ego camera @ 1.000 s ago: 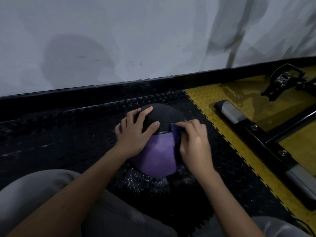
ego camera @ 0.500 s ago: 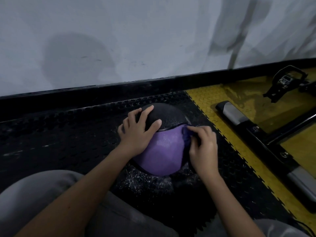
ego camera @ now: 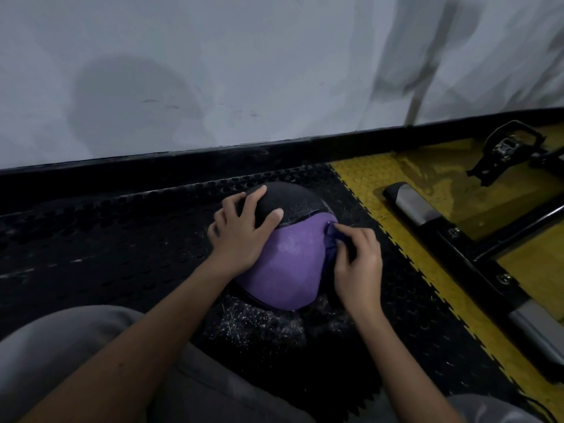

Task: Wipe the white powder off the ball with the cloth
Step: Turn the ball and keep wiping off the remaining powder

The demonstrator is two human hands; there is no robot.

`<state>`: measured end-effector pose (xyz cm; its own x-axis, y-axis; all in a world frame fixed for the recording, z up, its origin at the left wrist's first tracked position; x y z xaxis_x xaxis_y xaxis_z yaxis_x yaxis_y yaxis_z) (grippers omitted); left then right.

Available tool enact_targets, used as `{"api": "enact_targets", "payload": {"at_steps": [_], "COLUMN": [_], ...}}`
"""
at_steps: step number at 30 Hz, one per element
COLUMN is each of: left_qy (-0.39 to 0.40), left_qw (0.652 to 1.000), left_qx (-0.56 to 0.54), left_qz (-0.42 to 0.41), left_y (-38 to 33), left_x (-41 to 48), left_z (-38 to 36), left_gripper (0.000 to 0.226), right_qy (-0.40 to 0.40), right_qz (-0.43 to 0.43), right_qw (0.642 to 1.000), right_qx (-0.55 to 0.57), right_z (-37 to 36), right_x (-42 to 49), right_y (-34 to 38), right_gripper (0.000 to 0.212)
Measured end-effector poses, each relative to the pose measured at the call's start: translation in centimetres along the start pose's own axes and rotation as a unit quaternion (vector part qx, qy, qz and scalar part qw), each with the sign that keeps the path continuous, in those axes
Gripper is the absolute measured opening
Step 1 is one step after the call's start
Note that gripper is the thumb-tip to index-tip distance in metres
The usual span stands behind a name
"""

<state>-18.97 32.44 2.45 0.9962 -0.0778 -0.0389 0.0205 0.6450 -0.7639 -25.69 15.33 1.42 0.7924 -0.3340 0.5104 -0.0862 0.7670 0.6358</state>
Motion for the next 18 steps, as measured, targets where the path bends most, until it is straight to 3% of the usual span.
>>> {"api": "enact_targets", "payload": {"at_steps": [6, 10, 13, 18], "left_qy": [-0.006, 0.009, -0.013, -0.049], "left_qw": [1.000, 1.000, 0.998, 0.996], "left_qx": [-0.004, -0.005, 0.060, 0.075], "left_qz": [0.008, 0.003, -0.002, 0.005], "left_y": [0.3, 0.0, -0.1, 0.1], "left_x": [-0.1, -0.1, 0.1, 0.2], "left_z": [0.4, 0.3, 0.4, 1.0], "left_gripper": [0.050, 0.051, 0.053, 0.053], "right_qy": [0.066, 0.025, -0.002, 0.063], "right_qz": [0.205, 0.092, 0.043, 0.241], "right_qw": [0.975, 0.995, 0.999, 0.965], "right_qx": [-0.053, -0.014, -0.012, -0.085], "right_z": [-1.7, -0.4, -0.1, -2.1], "right_x": [-3.4, -0.6, -0.1, -3.9], "right_y": [4.0, 1.4, 1.0, 4.6], "right_gripper": [0.029, 0.025, 0.025, 0.029]}}
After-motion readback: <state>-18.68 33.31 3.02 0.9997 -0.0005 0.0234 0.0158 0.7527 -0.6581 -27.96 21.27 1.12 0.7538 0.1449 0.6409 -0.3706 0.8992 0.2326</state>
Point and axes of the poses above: each hand's wrist, its own x-axis towards the middle knuckle, its own z-axis out of the back of the hand, y = z × x, the point moved 2 cm from there along x, towards the middle knuckle, and after that the axes turned 2 degrees about z, right-handed, at the moved point
